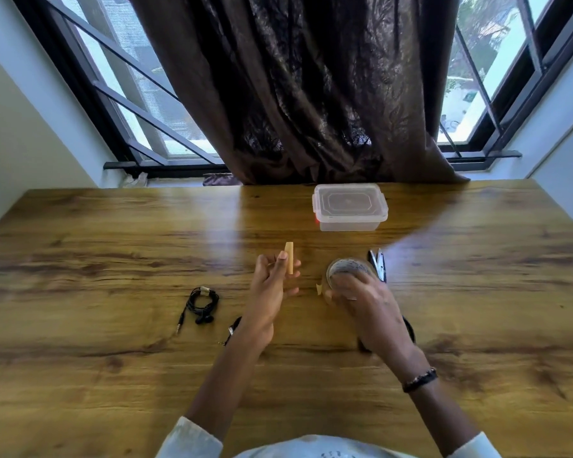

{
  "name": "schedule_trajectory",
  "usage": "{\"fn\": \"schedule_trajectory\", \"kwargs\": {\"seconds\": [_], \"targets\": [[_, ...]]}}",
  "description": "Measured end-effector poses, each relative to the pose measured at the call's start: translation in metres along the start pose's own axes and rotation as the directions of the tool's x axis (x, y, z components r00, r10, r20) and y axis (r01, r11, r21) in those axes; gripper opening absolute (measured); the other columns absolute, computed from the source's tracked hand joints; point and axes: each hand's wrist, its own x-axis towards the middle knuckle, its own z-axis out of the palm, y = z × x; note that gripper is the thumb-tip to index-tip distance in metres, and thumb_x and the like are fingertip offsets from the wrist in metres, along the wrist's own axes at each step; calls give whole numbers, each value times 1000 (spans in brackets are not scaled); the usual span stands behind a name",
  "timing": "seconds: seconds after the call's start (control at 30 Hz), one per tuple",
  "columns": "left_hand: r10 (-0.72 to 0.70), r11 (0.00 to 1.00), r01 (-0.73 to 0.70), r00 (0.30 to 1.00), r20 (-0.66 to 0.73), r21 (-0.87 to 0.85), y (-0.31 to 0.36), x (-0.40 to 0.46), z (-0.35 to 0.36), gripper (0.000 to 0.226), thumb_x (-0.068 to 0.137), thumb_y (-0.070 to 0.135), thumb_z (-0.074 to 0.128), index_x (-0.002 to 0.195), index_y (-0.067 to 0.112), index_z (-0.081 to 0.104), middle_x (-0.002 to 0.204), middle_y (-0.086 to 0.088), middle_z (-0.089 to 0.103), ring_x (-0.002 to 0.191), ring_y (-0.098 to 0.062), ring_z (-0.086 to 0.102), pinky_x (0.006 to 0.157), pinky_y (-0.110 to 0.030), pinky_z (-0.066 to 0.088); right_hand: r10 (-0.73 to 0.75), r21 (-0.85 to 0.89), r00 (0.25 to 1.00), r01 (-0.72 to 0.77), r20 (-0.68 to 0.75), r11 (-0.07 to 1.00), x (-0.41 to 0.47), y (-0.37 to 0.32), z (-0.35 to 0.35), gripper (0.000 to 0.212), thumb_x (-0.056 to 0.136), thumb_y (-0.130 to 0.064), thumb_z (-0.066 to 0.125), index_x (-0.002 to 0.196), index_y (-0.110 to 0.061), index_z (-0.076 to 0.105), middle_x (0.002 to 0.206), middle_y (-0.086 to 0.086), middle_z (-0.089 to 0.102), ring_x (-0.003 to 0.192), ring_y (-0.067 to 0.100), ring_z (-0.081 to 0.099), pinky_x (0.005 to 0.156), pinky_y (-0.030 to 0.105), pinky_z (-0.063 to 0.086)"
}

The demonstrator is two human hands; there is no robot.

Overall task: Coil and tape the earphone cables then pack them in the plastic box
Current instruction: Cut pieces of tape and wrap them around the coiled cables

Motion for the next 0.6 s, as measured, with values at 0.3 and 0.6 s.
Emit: {"fn": "schedule_trajectory", "kwargs": {"seconds": [0.3, 0.6], "targets": [[-194, 933, 267, 938, 287, -241, 15, -32, -29, 47, 84, 36, 56, 124, 10, 52, 118, -8, 67, 108, -23, 64, 84, -36, 53, 126, 831, 892, -450, 434, 327, 54, -49, -38, 40, 85, -37, 60, 114, -10, 66, 111, 7, 73, 107, 20, 68, 92, 29, 54], [-188, 966, 215, 965, 181, -144, 20, -40, -56, 49, 85, 42, 56, 125, 13, 52, 123, -6, 63, 112, -21, 62, 93, -42, 53, 43, 835, 868, -488, 495, 254, 56, -86, -32, 29, 92, -18, 60, 118, -7, 62, 104, 13, 72, 100, 22, 70, 79, 23, 56]]}}
